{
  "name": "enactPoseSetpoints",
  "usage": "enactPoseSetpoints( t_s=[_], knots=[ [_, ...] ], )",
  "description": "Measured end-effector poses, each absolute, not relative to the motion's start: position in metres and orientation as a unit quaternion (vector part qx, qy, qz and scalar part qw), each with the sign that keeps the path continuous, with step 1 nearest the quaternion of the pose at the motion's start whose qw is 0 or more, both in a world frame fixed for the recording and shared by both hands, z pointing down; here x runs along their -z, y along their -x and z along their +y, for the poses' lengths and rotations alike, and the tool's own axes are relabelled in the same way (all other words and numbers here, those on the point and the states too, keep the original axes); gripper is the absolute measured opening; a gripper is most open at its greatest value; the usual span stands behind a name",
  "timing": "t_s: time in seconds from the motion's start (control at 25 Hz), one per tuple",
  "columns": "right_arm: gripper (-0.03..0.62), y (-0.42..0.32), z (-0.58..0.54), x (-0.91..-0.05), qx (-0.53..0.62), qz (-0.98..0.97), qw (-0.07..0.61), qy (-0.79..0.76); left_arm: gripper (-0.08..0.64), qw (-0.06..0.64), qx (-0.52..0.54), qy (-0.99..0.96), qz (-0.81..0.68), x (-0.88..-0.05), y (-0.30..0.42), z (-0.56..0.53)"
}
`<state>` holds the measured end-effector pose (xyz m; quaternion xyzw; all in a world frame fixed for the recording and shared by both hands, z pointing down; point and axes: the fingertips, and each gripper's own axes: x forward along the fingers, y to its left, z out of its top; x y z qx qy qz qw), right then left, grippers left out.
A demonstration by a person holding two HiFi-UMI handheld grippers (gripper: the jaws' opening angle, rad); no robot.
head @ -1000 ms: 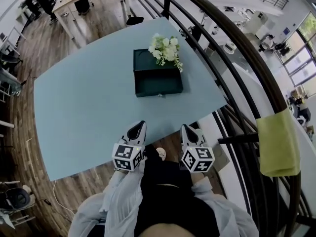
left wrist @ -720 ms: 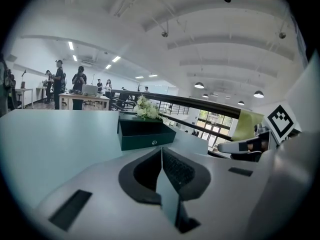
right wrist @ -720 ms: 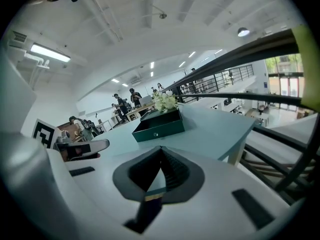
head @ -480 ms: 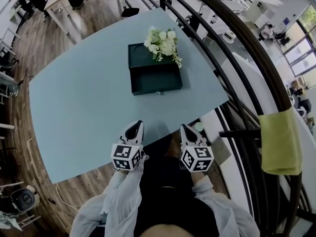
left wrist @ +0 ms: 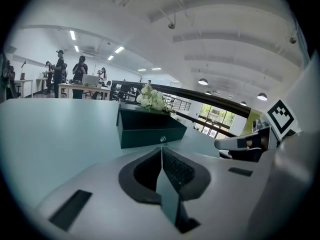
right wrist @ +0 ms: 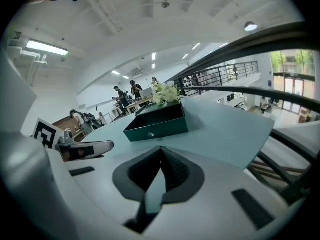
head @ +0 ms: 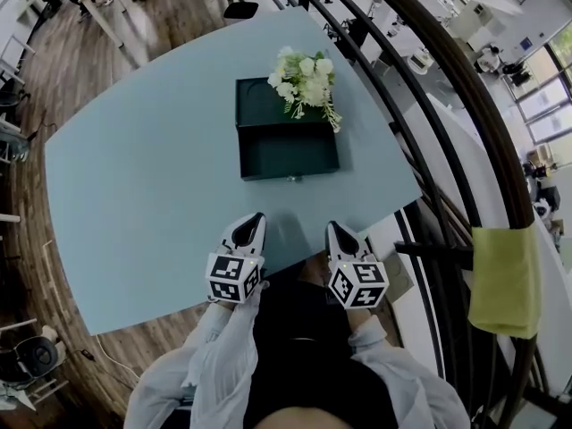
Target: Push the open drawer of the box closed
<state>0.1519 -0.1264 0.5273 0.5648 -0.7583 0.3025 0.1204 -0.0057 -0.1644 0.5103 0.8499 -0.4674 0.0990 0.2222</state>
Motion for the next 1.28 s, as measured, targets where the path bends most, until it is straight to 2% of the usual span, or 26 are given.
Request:
enactPoseSetpoints(
  t_s=[0.8,1.28],
  knots=[
    [0.008,-0.148,-0.228,-0.551,-0.327,-0.759,0.142,-0.544,0.021,0.259,-0.109,-0.820,-0.498,-0.534,0.006,-0.244],
    [0.008,-0.143,-0.249,-0.565,-0.320,-0.755,0.166,-0.548,0.021,0.270,-0.119,-0.818,-0.493,-0.539,0.003,-0.250]
  ],
)
